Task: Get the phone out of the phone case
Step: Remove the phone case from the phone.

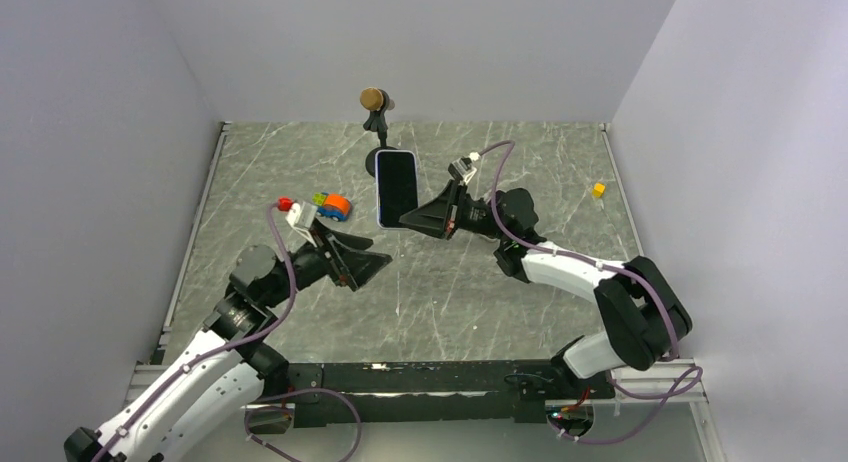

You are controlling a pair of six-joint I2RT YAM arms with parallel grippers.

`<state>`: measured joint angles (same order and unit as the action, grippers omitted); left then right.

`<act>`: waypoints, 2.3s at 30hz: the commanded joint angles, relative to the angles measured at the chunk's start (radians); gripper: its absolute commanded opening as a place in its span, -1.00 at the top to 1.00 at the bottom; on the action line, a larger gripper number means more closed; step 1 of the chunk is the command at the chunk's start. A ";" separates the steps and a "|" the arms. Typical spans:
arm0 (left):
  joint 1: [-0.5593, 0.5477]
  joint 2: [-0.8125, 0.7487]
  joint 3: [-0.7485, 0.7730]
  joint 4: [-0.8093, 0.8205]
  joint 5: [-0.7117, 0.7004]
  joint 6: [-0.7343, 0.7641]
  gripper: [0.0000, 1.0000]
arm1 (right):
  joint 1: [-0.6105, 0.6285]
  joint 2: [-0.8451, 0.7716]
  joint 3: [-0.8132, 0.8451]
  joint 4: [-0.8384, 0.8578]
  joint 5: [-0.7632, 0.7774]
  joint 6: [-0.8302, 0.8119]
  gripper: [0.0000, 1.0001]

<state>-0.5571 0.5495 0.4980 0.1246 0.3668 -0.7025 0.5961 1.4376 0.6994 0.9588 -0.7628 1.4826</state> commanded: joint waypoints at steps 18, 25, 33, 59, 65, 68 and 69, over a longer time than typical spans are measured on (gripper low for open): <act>-0.078 0.098 -0.023 0.229 -0.195 -0.074 -0.22 | 0.015 0.017 -0.071 0.352 0.047 0.151 1.00; -0.079 0.104 -0.016 0.235 -0.194 -0.077 -0.23 | 0.015 0.026 -0.071 0.387 0.045 0.172 1.00; -0.078 0.119 -0.005 0.233 -0.204 -0.082 0.11 | 0.021 -0.002 -0.068 0.364 0.046 0.160 1.00; -0.060 0.185 0.029 0.238 -0.257 -0.123 0.16 | 0.072 -0.005 -0.046 0.371 0.052 0.170 1.00; -0.017 0.211 -0.014 0.347 -0.221 -0.235 0.20 | 0.084 0.006 -0.048 0.381 0.058 0.172 1.00; 0.004 0.233 -0.033 0.401 -0.201 -0.278 0.25 | 0.090 0.016 -0.050 0.394 0.060 0.175 1.00; 0.011 0.237 -0.036 0.417 -0.191 -0.282 0.37 | 0.091 0.016 -0.049 0.395 0.060 0.175 1.00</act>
<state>-0.5800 0.7662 0.4744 0.4053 0.1719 -0.9154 0.6647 1.4719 0.6170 1.2079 -0.6666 1.6650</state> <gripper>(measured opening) 0.388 0.081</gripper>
